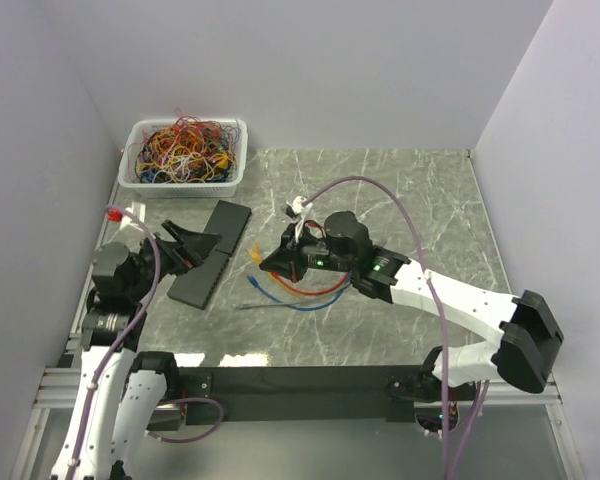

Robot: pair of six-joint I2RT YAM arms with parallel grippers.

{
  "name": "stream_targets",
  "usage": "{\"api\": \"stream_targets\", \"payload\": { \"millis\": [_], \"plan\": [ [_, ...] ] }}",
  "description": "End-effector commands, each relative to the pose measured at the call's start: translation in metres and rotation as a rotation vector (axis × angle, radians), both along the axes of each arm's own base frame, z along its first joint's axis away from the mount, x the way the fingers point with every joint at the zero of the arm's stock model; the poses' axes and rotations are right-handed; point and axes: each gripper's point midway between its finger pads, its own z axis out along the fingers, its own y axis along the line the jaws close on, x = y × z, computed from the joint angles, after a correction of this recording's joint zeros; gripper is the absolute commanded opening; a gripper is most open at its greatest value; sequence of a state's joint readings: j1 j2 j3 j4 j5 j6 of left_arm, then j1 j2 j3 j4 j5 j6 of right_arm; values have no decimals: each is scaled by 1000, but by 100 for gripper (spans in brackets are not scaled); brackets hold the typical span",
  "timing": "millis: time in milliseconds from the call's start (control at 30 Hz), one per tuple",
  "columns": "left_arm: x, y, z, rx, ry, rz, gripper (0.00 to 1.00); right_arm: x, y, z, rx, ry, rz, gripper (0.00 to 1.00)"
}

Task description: Insert the plug into the switch port

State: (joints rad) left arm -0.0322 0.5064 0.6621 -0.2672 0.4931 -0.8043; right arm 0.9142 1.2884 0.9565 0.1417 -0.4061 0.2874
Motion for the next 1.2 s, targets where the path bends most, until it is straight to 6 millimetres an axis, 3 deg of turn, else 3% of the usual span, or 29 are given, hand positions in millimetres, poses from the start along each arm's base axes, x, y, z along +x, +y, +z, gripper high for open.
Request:
{"api": "stream_targets", "payload": {
  "millis": [0,333,633,833,1167],
  "plan": [
    [7,-3,-18,18,40,-23,95,10,4,-6,-29,-14,-37,0],
    [5,-25,-21,-61,11,-90,91,12,23,-5,-17,-14,-5,0],
    [7,-46,-28,-68,41,-102,78,7,34,-5,-20,-4,15,0],
    [11,-61,-32,-58,68,-103,63,3,36,-6,-17,1,25,0],
    [14,-54,-27,-53,61,-25,57,1,34,-13,-32,-1,18,0]
  ]
}}
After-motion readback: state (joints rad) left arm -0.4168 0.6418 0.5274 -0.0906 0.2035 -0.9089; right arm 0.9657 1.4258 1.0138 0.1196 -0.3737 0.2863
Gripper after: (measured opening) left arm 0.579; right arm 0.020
